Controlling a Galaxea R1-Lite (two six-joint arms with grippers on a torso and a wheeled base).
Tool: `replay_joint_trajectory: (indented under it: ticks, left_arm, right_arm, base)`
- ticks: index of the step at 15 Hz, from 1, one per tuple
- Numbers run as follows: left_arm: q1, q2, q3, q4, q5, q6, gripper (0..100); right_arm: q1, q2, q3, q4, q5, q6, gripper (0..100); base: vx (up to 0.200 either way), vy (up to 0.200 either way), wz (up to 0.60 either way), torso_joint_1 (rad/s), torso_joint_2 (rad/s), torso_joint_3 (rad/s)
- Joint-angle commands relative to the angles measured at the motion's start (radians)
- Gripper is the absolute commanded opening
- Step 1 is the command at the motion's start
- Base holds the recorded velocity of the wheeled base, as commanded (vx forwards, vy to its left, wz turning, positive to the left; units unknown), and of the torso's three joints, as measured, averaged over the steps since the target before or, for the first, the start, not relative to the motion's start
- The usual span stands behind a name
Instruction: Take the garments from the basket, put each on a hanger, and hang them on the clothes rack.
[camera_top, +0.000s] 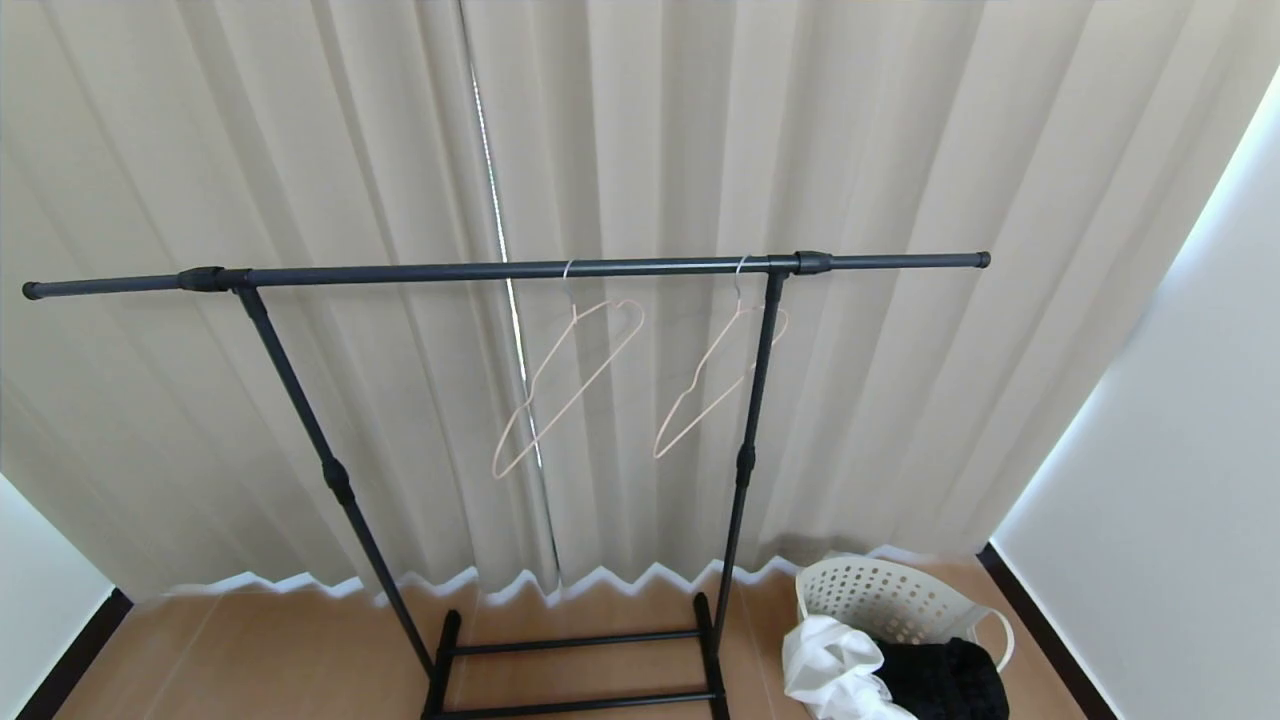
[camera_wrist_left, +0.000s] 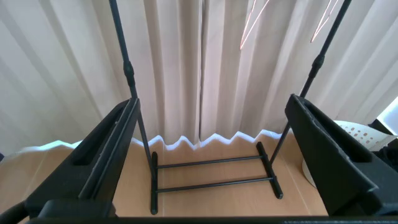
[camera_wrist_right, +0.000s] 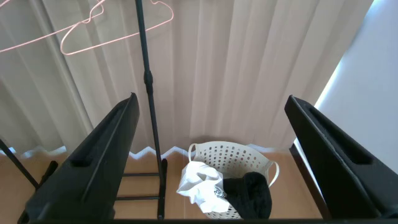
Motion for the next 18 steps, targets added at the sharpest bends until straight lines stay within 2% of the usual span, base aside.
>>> replay_joint_trajectory:
  ticks: [1,6,9,18]
  left_arm:
    - [0.000,0.001,0.000,0.000,0.000,0.000,100]
    - [0.000,0.001,0.000,0.000,0.000,0.000,100]
    - [0.000,0.001,0.000,0.003,-0.037,0.014,100]
    - [0.000,0.001,-0.002,0.004,-0.040,0.017,100]
  right_arm:
    - [0.000,0.001,0.000,-0.001,-0.003,0.001,100]
    - [0.000,0.001,0.000,0.000,0.003,-0.007,100]
    - [0.000,0.001,0.000,0.000,0.003,-0.005,100]
    - [0.000,0.001,0.000,0.004,0.010,-0.001,100]
  base:
    - [0.000,0.000,0.00,0.000,0.00,0.000]
    - [0.000,0.000,0.00,0.000,0.00,0.000]
    - [0.000,0.000,0.00,0.000,0.00,0.000]
    - [0.000,0.000,0.00,-0.011,0.02,0.013]
